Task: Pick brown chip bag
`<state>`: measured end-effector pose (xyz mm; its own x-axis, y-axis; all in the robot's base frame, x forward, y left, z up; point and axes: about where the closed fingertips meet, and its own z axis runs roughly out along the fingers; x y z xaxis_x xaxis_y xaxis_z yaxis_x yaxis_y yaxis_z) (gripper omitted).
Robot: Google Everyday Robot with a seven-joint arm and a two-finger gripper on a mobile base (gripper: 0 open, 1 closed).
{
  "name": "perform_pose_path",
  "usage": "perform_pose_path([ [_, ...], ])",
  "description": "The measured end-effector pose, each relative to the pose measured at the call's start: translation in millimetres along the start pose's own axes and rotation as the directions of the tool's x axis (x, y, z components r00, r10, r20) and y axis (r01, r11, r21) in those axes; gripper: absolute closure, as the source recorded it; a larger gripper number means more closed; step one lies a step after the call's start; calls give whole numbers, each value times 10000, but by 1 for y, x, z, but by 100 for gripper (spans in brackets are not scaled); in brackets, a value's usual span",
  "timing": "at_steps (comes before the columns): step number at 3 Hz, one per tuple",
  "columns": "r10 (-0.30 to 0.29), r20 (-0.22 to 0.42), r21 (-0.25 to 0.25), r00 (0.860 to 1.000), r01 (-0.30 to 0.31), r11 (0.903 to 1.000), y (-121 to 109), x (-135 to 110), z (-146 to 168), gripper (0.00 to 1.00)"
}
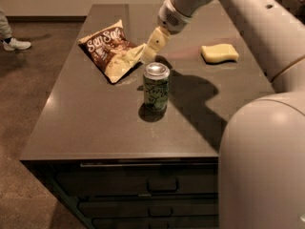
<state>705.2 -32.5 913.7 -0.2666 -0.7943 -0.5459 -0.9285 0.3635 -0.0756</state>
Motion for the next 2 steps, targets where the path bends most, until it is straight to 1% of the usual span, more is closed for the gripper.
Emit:
perform_pose_path([
  [1,175,460,-223,9988,-165,9996,5,-35,26,0],
  [2,393,431,-459,9983,-374,9982,7,-58,54,0],
])
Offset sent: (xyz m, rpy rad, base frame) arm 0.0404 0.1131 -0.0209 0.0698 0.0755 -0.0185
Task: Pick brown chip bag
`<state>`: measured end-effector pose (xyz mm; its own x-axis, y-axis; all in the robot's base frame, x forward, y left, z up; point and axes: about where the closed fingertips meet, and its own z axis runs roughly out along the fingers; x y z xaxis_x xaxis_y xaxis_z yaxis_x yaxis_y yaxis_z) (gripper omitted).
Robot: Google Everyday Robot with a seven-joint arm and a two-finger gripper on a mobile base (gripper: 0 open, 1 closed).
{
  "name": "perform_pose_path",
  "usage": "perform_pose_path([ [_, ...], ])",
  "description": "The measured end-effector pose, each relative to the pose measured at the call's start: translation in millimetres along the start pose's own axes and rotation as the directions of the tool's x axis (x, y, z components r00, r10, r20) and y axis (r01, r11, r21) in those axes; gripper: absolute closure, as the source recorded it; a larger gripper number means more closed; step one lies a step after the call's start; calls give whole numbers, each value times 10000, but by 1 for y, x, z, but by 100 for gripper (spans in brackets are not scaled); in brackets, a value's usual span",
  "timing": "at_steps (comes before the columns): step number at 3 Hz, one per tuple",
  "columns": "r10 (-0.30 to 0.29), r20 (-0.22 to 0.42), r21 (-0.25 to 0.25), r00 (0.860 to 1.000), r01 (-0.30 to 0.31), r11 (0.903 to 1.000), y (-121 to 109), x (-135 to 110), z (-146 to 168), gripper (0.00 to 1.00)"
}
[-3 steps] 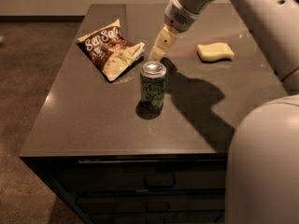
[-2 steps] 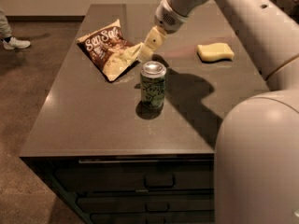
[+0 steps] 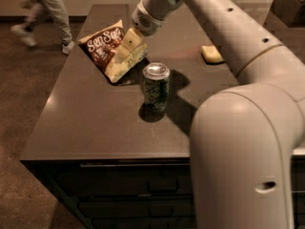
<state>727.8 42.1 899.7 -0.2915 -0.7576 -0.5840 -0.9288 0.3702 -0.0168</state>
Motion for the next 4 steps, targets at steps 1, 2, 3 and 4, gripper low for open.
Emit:
perform_pose_path([
  [1,232,-536,11,9983,-231,9997,2,-7,23,0],
  [2,402,-1339,417,9902,-349,9985,-1,-4,36,0],
  [3,570,-2103,616,9760,-450,9971,-4,7,45,0],
  [4,658,-2674,466,9613,-553,9974,-3,16,54,18],
])
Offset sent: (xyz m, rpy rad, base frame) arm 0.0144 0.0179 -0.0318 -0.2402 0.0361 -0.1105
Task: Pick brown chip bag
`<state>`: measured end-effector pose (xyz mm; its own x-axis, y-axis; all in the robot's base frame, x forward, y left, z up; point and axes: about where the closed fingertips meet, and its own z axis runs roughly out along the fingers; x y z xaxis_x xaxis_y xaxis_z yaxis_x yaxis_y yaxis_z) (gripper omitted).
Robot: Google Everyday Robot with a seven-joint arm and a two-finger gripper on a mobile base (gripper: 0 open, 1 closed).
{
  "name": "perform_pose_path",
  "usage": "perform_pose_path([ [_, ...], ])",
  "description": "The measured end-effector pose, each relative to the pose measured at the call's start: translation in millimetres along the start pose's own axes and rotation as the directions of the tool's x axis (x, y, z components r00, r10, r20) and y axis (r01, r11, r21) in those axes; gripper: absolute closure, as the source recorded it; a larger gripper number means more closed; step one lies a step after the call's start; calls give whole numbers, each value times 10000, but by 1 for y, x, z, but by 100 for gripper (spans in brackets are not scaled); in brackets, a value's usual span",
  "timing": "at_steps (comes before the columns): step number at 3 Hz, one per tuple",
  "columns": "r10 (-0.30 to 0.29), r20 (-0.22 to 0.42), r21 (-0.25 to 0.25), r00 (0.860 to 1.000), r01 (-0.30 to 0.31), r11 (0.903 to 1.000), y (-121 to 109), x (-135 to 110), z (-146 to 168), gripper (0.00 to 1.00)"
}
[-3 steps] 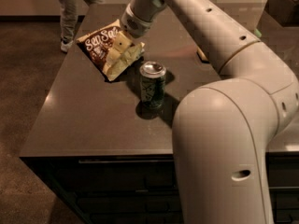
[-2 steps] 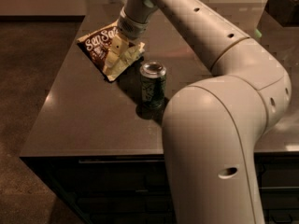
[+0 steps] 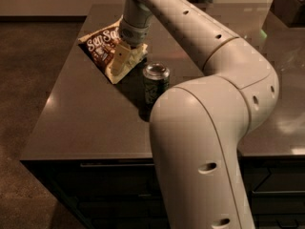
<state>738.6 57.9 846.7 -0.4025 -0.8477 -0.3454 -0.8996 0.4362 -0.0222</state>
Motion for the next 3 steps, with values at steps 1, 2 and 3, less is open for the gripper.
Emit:
perform_pose_path([
  [1,-113,-386,-158,9992,107,9998,1,2,6,42],
  [2,-113,-384,-157,9992,107,9998,1,0,0,74],
  [3,-113,-384,-157,9992,107,9998,1,0,-1,96],
])
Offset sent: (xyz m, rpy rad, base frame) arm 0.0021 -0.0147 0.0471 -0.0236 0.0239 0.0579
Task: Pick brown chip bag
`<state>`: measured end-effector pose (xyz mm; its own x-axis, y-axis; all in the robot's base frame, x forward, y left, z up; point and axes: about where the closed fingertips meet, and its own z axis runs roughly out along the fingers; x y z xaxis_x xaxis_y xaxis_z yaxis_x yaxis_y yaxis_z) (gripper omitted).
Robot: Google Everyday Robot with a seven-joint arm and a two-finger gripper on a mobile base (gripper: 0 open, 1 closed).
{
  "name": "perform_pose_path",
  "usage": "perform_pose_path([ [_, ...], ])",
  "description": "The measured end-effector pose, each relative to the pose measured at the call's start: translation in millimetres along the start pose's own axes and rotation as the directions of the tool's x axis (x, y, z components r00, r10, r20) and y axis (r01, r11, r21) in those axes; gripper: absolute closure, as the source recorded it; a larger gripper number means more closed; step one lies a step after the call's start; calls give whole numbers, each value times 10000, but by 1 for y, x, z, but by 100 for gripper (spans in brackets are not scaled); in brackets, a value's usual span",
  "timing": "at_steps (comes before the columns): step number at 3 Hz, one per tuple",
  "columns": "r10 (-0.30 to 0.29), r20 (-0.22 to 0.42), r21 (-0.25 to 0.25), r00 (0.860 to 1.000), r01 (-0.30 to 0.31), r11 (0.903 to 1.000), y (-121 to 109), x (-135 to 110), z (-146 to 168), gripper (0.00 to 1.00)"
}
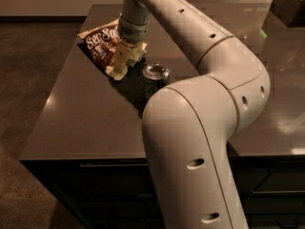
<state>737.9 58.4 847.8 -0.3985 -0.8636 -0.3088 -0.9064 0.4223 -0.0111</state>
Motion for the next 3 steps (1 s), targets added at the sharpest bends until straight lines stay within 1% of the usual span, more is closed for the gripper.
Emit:
perform_pose_path([
  [1,-520,490,195,9974,511,9985,0,-5,-43,100],
  [2,-1031,1097,453,9886,987,9941,-2,-7,-90,100],
  [3,-1351,1572,714,9783,1252,9896,-5,-5,-123,100],
])
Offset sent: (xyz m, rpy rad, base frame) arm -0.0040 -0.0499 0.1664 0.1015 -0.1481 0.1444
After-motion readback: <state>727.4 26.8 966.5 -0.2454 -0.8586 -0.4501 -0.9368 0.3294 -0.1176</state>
